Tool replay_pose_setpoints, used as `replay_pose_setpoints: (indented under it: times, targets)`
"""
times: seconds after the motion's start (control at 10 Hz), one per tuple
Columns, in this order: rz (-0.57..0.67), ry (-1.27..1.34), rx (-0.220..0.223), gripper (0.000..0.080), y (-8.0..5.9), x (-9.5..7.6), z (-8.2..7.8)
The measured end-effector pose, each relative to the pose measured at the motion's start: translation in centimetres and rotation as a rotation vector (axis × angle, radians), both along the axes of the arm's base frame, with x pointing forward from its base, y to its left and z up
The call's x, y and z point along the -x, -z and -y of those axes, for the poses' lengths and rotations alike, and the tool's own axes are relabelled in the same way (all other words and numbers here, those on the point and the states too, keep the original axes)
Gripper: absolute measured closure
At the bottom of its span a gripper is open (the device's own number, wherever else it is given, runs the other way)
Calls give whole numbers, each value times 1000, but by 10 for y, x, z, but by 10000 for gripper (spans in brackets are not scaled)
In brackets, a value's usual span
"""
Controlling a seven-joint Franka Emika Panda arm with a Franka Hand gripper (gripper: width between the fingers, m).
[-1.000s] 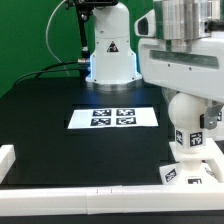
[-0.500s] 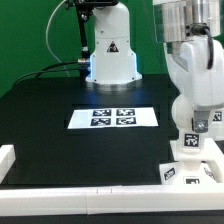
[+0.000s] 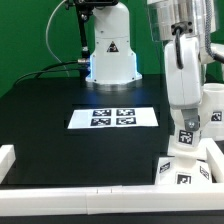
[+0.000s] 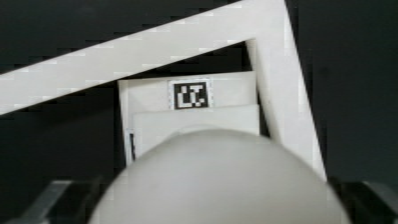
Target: Assemble lamp
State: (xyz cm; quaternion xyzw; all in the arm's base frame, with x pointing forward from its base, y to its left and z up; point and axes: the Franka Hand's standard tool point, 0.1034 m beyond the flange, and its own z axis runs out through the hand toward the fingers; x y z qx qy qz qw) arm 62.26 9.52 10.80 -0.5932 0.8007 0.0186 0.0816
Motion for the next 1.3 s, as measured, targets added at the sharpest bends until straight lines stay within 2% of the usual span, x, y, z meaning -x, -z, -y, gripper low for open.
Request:
replay_pose_setpoints:
  times: [0.1,0.3,0.5,0.6,0.8,1.3]
  targets:
    - [2,-6,0,128,-1,0,0]
    - [40,-73,-4,106,-21,-3,2]
    - [66,-101,-21,101,-43,2,1]
    - [76,-109,-35,101,-59,2,-2]
    - [73,-108,-31,101,-54,3,-2]
    - [72,-108,-31,101,-53,4,-2]
